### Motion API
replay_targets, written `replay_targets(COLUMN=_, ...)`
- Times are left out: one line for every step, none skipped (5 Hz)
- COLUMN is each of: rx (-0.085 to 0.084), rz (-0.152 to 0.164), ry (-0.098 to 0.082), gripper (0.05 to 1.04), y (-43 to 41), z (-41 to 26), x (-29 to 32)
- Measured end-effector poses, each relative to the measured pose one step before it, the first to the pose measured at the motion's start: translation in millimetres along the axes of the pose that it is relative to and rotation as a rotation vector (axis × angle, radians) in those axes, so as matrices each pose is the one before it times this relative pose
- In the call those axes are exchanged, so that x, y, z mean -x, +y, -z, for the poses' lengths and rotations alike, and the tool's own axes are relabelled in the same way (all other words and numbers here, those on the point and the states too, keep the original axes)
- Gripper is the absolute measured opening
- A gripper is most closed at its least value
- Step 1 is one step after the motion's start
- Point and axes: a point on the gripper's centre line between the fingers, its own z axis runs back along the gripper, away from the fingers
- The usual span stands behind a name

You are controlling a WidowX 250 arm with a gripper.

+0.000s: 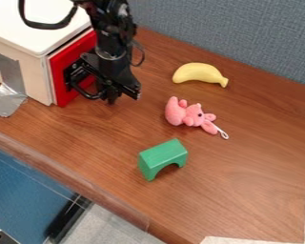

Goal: Open the drawer

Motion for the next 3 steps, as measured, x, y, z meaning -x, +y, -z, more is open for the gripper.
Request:
replay_targets(rx=0.0065, rz=0.0079, ry=0.0027, gripper=0.144, y=-9.51, z=-0.72, x=1.75)
replay_targets(rx=0.0076, rz=0.0127, ry=-0.0156, gripper=0.144, y=-9.7, z=-4.66, x=1.88)
replay_targets(rx=0.0068, rz=0.0025, ry=-0.0019, gripper=0.144, y=-9.84, z=-3.63, x=0.73)
